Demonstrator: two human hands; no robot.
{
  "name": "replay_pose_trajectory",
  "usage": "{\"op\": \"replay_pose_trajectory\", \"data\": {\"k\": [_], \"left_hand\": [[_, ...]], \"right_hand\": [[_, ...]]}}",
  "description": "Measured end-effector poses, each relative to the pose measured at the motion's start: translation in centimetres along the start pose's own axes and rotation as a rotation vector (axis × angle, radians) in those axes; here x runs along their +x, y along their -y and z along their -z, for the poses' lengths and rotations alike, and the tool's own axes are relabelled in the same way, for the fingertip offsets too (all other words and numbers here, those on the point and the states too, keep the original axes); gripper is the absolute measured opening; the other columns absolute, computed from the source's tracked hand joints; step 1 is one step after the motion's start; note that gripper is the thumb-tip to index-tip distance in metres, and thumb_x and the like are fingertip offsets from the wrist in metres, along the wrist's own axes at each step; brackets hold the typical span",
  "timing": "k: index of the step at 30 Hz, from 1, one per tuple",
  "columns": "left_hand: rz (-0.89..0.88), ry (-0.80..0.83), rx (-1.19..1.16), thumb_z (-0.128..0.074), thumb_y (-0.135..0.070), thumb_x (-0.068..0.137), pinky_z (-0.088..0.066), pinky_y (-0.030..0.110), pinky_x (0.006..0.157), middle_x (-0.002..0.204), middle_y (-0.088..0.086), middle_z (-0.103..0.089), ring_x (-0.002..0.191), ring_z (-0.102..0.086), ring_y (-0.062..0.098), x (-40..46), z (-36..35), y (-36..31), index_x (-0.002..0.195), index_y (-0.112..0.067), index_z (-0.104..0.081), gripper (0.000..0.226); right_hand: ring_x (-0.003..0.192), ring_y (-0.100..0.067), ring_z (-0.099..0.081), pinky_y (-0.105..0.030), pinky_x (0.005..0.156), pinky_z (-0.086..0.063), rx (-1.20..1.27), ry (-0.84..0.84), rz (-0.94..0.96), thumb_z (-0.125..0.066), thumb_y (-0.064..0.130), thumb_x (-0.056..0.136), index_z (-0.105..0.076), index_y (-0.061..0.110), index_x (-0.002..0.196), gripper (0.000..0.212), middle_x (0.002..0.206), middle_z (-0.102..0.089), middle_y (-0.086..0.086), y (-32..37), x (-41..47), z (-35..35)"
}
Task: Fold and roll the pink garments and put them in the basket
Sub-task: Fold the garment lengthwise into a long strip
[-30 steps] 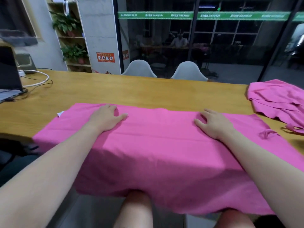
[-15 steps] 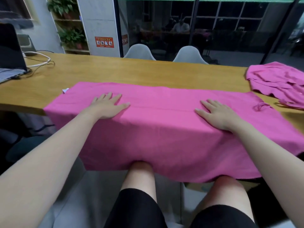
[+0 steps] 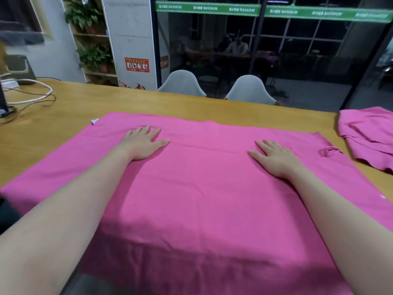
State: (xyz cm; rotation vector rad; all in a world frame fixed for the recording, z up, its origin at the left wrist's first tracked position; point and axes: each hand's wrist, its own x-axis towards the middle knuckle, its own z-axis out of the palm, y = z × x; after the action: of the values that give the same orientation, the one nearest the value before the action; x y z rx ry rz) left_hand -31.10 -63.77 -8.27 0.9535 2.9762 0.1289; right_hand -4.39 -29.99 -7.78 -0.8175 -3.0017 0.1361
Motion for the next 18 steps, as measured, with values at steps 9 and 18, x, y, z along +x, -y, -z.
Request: {"op": "replay_pose_trajectory", "data": {"k": [9,18], "left_hand": [[-0.034,0.011,0.011,-0.016,-0.069,0.101,-0.007,0.052,0.126,0.171,0.005,-0.007,0.157,-0.007,0.030,3.1,0.5,-0.7,0.163,-0.031,-0.013,0.073],[-0.067,0.035,-0.025,-0.022,-0.069,0.101,-0.015,0.048,0.126,0.170,0.009,-0.014,0.156,-0.015,0.031,-3.6,0.9,-3.2,0.162,-0.026,-0.021,0.074]], "right_hand": [[0.153,-0.021,-0.024,-0.043,0.124,-0.021,0.031,-0.101,0.013,-0.032,0.062,0.102,-0.037,0.025,0.157,0.067,0.165,-0.030,-0.005,-0.4,3.9,-0.1],[0.155,-0.024,-0.021,-0.042,0.125,-0.017,0.014,-0.127,0.097,-0.026,0.065,0.102,-0.024,0.029,0.162,0.070,0.167,-0.024,-0.009,2.6,-3.9,0.4]]}}
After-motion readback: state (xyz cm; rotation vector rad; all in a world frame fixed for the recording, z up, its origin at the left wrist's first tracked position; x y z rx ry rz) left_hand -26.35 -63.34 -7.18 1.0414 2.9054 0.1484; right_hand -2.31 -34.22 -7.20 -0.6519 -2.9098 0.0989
